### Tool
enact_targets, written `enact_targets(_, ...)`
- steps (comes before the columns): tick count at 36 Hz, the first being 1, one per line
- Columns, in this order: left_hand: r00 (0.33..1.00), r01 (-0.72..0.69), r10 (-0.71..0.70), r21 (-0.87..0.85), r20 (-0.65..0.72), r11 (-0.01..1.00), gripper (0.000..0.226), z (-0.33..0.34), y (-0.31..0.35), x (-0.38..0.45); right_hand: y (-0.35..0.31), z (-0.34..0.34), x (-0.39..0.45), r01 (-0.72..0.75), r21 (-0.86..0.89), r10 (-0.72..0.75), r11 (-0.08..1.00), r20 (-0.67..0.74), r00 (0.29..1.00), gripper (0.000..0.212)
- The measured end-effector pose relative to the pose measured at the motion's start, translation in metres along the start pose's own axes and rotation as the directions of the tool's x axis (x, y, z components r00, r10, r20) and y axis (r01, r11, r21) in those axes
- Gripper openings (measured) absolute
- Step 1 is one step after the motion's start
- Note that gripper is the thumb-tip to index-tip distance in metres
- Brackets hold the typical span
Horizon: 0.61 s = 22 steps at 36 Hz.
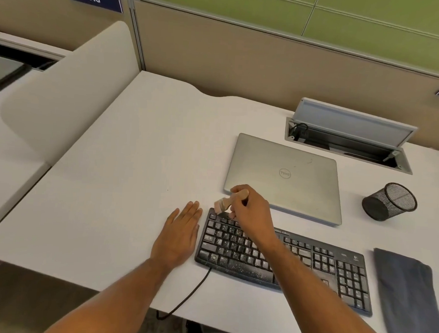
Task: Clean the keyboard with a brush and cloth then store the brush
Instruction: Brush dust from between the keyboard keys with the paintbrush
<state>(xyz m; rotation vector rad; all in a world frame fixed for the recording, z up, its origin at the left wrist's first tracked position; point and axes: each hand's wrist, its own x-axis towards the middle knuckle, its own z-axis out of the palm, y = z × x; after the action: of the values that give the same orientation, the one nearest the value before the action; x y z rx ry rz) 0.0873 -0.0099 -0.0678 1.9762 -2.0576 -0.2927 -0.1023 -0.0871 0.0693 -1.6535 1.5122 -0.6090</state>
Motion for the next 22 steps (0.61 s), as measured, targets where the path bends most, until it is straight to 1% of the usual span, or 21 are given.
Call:
enact_targets(2,1.0,0.001,-0.001,-0.001,0.004,1.0,0.057,-0.001,0.001,0.0,-0.001,0.001,-0.001,0.003,-0.015,-0.003,1.0,0.035,0.999,0.027)
enact_targets(4,1.0,-0.003,0.003,0.007,0.005,1.0,0.057,-0.001,0.001,0.0,-0.004,-0.001,-0.001,-0.015,-0.005,0.015,1.0,0.06,0.998,0.026)
enact_targets(7,1.0,-0.004,0.004,0.008,0.01,1.0,0.057,-0.001,0.0,0.0,-0.006,-0.004,-0.001,-0.038,0.021,0.036,0.999,0.079,0.996,0.02)
enact_targets(10,1.0,0.001,-0.001,-0.008,0.004,1.0,0.057,-0.001,0.0,0.0,-0.005,-0.005,-0.001,-0.013,0.054,0.009,0.998,0.064,0.998,0.015)
enact_targets(12,1.0,0.002,-0.002,-0.017,0.005,1.0,0.058,0.0,0.0,0.0,-0.004,-0.005,-0.003,-0.01,0.061,0.004,0.998,0.093,0.996,0.01)
enact_targets(18,1.0,0.009,-0.008,-0.023,0.023,1.0,0.058,0.001,-0.001,0.0,0.003,-0.002,-0.013,0.08,-0.079,-0.065,0.994,0.177,0.982,0.014)
enact_targets(19,1.0,0.008,-0.008,-0.025,0.026,1.0,0.058,0.0,-0.001,0.0,0.003,-0.003,-0.014,0.078,-0.077,-0.063,0.994,0.182,0.981,0.014)
enact_targets(22,0.999,0.01,-0.009,-0.027,0.036,1.0,0.06,0.0,-0.002,0.0,0.006,-0.006,-0.016,0.036,0.008,-0.037,0.999,0.164,0.986,0.01)
